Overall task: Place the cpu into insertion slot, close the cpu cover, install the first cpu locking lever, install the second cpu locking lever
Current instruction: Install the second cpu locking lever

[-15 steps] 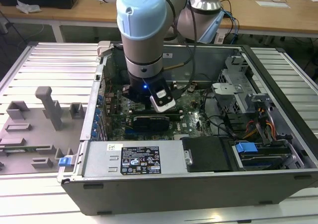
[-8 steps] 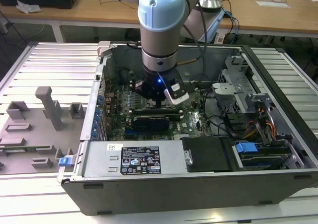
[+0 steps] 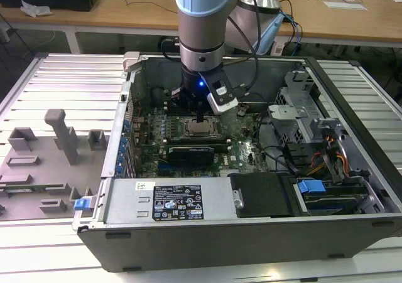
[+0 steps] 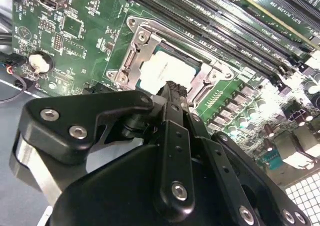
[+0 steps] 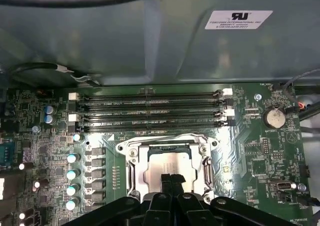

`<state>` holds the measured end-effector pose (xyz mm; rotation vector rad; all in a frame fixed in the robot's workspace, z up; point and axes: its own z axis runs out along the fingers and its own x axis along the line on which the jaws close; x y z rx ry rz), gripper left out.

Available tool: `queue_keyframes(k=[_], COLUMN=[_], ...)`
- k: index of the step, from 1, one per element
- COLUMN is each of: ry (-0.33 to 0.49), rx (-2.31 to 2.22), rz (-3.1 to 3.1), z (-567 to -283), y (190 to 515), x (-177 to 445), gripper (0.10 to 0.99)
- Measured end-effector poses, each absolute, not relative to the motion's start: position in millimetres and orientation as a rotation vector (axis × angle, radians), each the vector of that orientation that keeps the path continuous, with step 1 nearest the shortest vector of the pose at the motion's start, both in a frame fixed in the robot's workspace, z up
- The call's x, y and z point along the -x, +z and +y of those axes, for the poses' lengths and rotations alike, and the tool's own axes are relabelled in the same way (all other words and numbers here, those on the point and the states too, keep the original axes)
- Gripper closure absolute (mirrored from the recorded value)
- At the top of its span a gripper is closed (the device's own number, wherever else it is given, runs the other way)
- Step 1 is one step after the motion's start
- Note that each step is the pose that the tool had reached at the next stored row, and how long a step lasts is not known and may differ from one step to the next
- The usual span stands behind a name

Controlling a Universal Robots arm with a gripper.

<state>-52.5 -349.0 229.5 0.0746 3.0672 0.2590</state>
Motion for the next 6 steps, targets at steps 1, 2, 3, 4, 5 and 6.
queue_keyframes(k=[1, 2, 3, 4, 5, 6], ry=[0.259, 0.258, 0.258, 0.257, 0.257, 0.256], rx=[-0.075, -0.074, -0.075, -0.075, -0.075, -0.074], rz=[3.067, 3.067, 3.067, 3.067, 3.067, 3.067], z=[-349.0, -349.0, -349.0, -349.0, -349.0, -349.0], y=[229.5, 229.5, 229.5, 229.5, 229.5, 229.5], x=[52.5, 52.5, 52.5, 52.5, 52.5, 52.5], gripper=[0.980, 0.980, 0.980, 0.980, 0.980, 0.980])
